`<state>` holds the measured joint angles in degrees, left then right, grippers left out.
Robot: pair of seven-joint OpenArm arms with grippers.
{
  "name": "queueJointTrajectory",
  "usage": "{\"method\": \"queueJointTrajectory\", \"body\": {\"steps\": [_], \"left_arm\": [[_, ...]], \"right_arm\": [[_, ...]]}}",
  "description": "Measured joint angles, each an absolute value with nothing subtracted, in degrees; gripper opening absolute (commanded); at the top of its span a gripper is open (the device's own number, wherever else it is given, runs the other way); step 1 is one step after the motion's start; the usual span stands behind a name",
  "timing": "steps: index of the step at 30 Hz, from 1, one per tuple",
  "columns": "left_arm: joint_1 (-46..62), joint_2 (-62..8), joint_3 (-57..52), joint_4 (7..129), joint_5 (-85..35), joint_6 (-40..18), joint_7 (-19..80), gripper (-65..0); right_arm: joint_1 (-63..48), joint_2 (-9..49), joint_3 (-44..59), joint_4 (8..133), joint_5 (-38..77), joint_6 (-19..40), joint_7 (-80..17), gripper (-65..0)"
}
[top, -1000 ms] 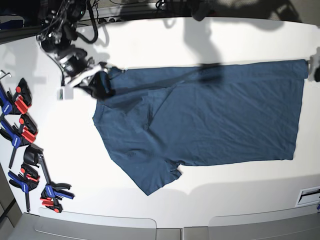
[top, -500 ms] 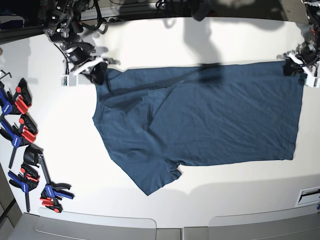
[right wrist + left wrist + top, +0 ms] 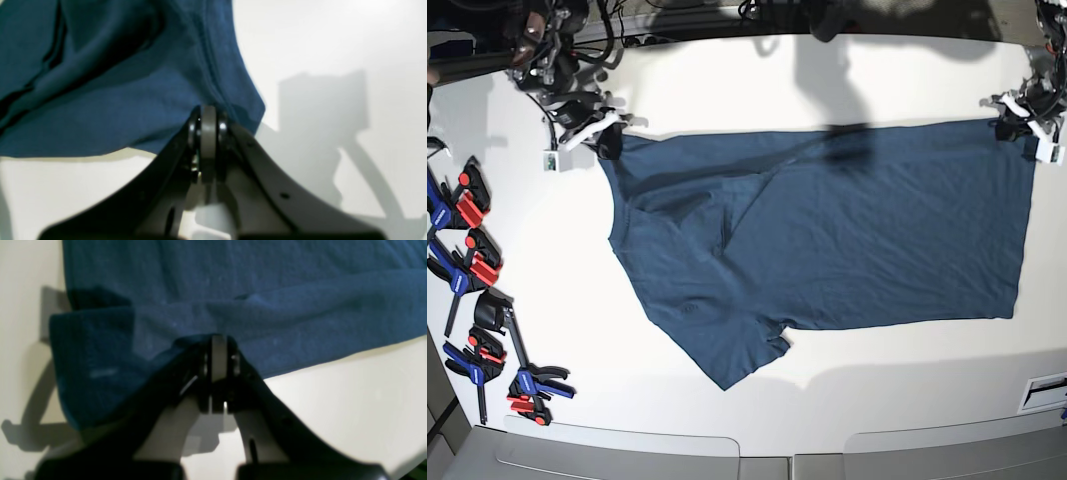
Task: Fold the T-shirt properly
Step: 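Pull the shirt edge taut with both grippers toward the robot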
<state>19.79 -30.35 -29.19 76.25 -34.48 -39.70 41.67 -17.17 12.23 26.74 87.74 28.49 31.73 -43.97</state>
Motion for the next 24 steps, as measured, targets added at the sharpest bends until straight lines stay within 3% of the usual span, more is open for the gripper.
{"method": "queueJointTrajectory", "body": {"steps": [9, 24], "left_arm": [[25.26, -30.48, -29.32, 76.47, -39.03, -40.16, 40.38, -65.0], [33.67, -30.46, -36.03, 76.84, -42.72, -40.75, 42.98, -65.0]], "right_arm": [[-18.61, 13.47, 26.79, 87.92, 34.68, 33.43, -50.85, -65.0], [-34.39, 13.34, 28.69, 97.82, 39.09, 34.54, -53.74, -65.0]]}}
